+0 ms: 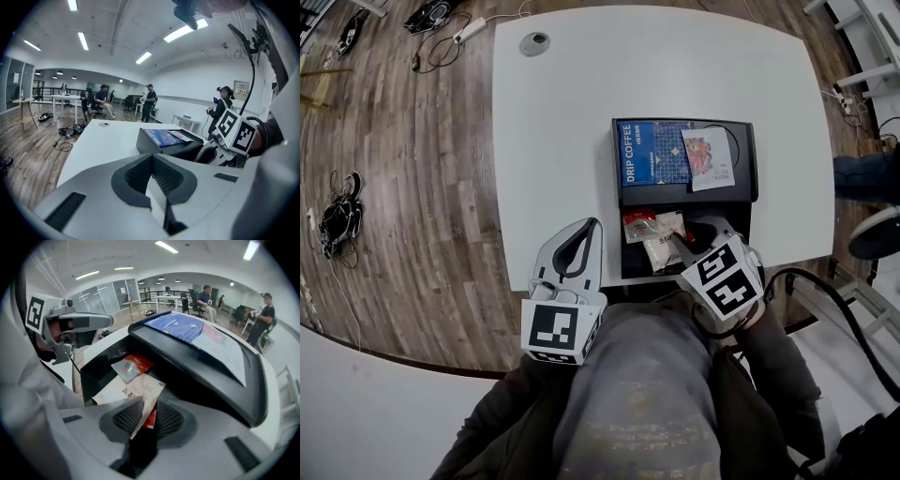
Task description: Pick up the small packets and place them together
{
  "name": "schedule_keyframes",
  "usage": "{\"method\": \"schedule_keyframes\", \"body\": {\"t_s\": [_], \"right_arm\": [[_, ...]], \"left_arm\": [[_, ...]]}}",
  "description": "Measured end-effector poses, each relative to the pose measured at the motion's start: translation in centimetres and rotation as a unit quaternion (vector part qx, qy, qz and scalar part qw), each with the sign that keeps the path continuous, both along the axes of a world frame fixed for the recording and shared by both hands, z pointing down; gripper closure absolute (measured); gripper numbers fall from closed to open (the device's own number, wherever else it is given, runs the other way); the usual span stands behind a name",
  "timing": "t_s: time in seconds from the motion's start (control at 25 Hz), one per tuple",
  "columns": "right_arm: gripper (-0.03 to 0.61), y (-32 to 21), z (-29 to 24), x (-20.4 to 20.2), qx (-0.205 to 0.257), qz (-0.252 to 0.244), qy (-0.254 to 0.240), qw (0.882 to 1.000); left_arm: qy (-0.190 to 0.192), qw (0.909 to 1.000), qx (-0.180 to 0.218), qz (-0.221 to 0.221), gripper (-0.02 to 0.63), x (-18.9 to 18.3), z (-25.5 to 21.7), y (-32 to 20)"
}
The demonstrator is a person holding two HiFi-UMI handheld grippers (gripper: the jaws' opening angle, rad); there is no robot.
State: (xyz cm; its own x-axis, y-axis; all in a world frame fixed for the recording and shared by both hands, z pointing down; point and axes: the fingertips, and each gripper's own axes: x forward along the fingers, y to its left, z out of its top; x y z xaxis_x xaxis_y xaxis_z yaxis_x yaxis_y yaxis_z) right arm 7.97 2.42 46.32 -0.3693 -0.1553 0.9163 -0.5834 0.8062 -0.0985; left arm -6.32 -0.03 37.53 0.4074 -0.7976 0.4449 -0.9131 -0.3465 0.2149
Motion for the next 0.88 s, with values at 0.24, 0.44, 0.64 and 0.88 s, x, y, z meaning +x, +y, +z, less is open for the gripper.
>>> {"method": "schedule_keyframes", "body": {"t_s": [0.24,0.44,0.64,0.88], "right_arm": [[0.572,-0.7,-1.4,0.5,0.059,-0.006,0.006,0.998],[0.574,-0.3,-3.5,0.2,0.097,-0.024,-0.015,0.995],[0.574,0.4,-6.7,-0.2,0.124,-0.027,-0.039,0.991],[0.574,0.8,-10.3,-0.2,0.133,-0.009,-0.070,0.989]], "left_arm": [[-0.001,1.0000,0.003,-0.001,0.611,-0.1,-0.2,0.0],[0.000,1.0000,0.007,0.004,0.611,0.1,-0.5,0.3],[0.002,0.9998,0.017,0.007,0.611,0.3,-1.1,0.8],[0.007,0.9992,0.036,0.014,0.611,0.7,-2.4,1.7]]}}
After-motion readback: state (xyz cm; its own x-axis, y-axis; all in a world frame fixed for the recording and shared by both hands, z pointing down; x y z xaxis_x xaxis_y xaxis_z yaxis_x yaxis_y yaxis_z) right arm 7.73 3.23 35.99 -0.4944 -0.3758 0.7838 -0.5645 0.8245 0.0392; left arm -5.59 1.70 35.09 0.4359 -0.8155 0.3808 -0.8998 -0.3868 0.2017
